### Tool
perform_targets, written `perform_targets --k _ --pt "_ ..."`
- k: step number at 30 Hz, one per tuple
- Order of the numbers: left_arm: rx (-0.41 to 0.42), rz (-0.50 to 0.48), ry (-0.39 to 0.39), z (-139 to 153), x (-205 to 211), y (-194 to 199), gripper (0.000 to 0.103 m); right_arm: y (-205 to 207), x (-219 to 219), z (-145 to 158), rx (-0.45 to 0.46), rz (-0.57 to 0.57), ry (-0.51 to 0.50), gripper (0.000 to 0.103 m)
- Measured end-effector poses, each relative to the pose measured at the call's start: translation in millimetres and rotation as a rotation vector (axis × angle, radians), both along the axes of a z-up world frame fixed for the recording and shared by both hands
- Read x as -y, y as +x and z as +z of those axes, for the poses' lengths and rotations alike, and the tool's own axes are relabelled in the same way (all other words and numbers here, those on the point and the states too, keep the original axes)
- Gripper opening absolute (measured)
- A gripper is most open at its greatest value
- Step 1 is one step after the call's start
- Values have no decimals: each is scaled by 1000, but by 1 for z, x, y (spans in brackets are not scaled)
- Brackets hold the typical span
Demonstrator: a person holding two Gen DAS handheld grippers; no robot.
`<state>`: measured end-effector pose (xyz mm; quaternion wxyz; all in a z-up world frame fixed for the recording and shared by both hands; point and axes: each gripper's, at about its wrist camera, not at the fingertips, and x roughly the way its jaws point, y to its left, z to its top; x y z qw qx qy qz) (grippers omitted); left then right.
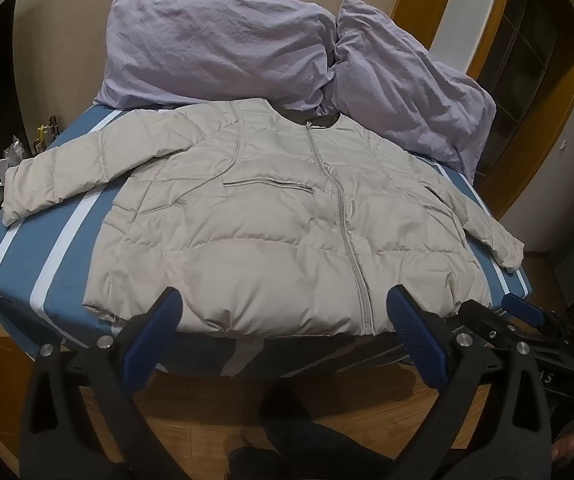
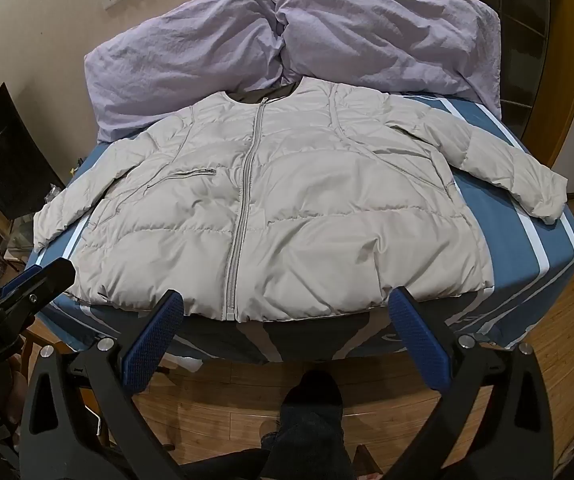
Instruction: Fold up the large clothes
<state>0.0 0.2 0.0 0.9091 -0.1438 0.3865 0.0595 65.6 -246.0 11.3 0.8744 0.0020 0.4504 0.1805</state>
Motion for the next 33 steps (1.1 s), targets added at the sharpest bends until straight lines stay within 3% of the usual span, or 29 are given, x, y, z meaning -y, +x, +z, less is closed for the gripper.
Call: perform_targets --k 33 --pt "-5 0 0 0 0 0 101 2 1 -1 0 0 3 102"
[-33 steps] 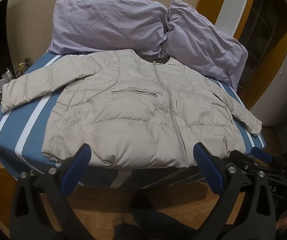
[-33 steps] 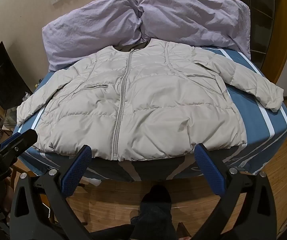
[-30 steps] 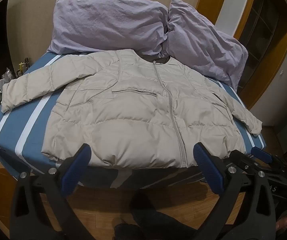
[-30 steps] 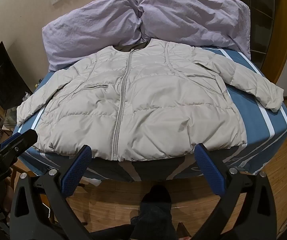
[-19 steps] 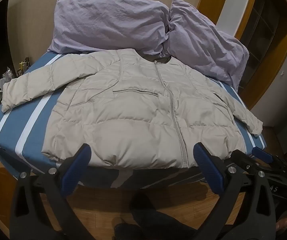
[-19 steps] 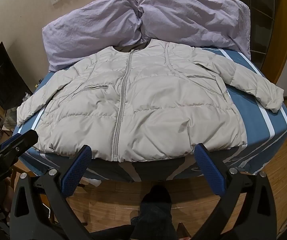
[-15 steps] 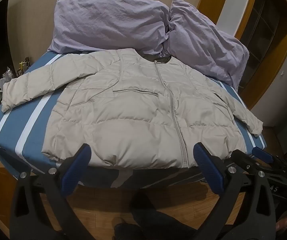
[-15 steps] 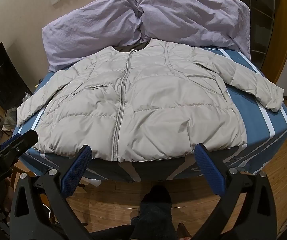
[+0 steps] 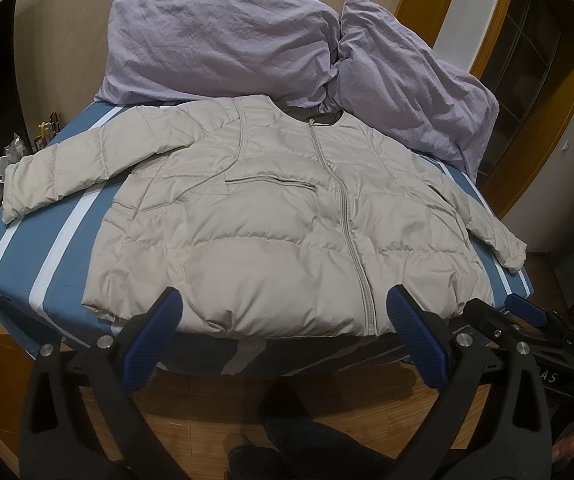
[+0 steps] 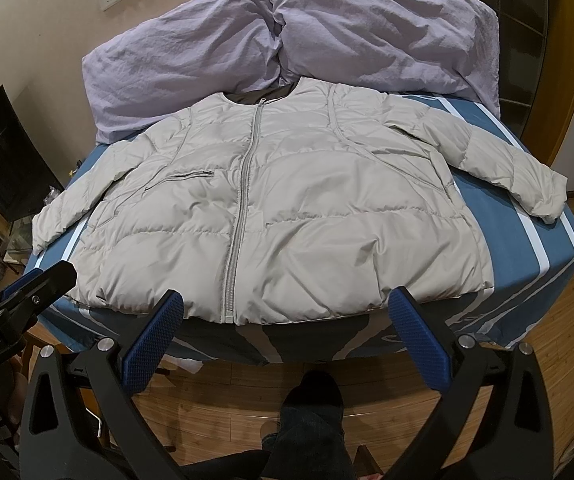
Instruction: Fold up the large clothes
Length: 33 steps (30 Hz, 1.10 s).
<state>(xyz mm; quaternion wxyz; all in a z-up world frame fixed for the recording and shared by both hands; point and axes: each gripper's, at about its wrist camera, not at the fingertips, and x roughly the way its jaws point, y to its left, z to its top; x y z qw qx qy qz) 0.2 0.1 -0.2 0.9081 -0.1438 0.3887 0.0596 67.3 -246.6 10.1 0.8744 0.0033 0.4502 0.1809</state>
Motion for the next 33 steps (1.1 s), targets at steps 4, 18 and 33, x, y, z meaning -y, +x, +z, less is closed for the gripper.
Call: perform_targets --k 4,18,33 --pt "-1 0 0 0 0 0 101 0 0 0 0 0 1 102" --pt "-3 0 -1 0 0 0 101 1 0 -1 0 0 1 102" --pt "-5 0 -1 0 0 0 101 2 1 -2 -1 -1 2 102"
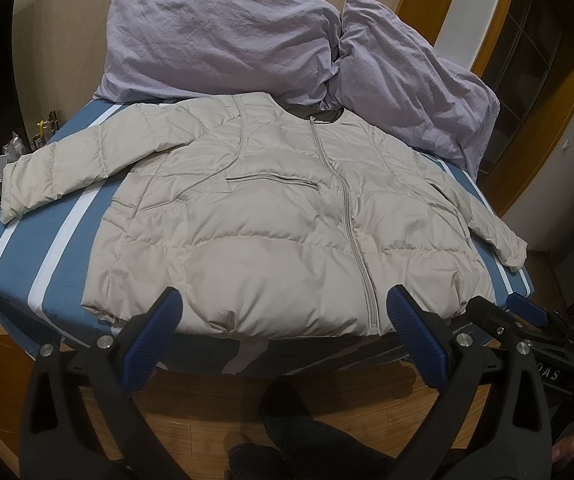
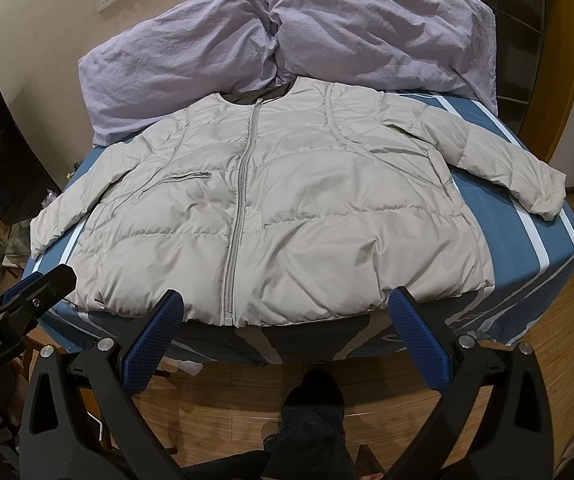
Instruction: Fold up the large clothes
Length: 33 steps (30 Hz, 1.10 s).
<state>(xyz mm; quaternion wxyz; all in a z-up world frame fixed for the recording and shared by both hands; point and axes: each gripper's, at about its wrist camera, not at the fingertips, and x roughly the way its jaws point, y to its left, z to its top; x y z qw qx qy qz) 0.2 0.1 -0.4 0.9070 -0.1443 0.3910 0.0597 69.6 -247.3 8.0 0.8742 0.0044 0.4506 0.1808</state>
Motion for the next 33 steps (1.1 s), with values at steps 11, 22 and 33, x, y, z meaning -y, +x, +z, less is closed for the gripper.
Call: perform_targets --k 11,22,33 --pt "-4 -2 -1 0 0 0 101 3 3 -2 -1 -3 0 102" --pt "-21 1 -5 -8 0 11 101 13 3 -5 -7 -17 2 102" --pt "-54 23 11 -12 -6 36 101 44 27 -8 73 -97 -13 102"
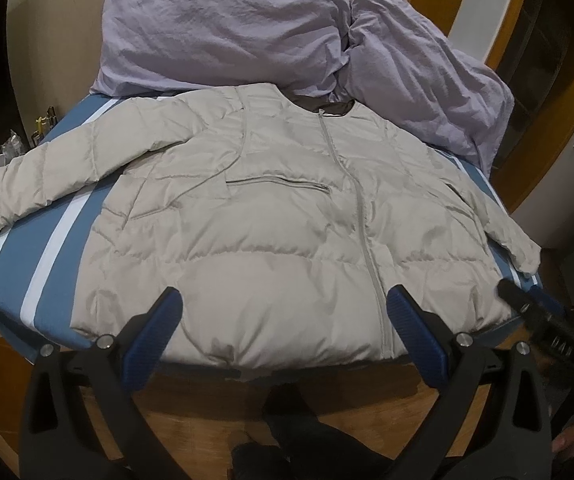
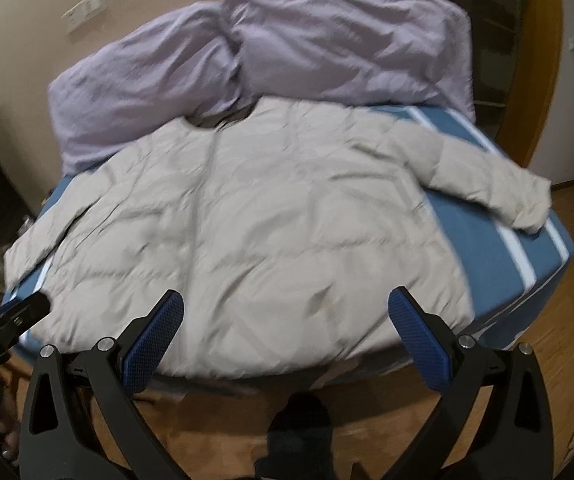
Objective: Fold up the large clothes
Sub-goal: 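Grasp the cuff of the sleeve nearest the right tool with the right tool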
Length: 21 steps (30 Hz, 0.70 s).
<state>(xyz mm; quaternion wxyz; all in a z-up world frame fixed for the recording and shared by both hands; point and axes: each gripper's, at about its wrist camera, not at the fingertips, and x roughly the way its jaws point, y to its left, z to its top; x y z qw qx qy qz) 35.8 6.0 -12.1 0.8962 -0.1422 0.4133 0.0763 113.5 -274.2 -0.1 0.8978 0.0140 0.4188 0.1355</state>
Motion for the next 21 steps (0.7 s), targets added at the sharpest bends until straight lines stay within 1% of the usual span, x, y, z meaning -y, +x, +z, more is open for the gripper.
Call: perform_targets --k 2,6,10,14,15,16,19,21 --pt "-14 11 18 -2 -2 7 101 15 15 -4 5 -45 9 102" --pt "-43 26 56 -7 -5 23 101 56 57 -18 -58 -163 49 102" --pt "-69 48 87 -12 -12 43 101 100 111 -34 -115 -325 111 102" --pt "-86 57 95 -17 -19 65 101 134 162 -44 -129 -489 153 102" --pt "-90 58 96 -18 -21 71 101 140 171 -46 -129 -517 156 100" --pt "-92 58 98 -19 -22 76 101 150 187 -50 -132 -562 151 95" --pt "-102 59 101 -22 -25 93 101 168 218 -61 -152 -644 128 85" --pt "-109 58 103 -23 -26 103 101 179 240 -68 -161 -703 106 82"
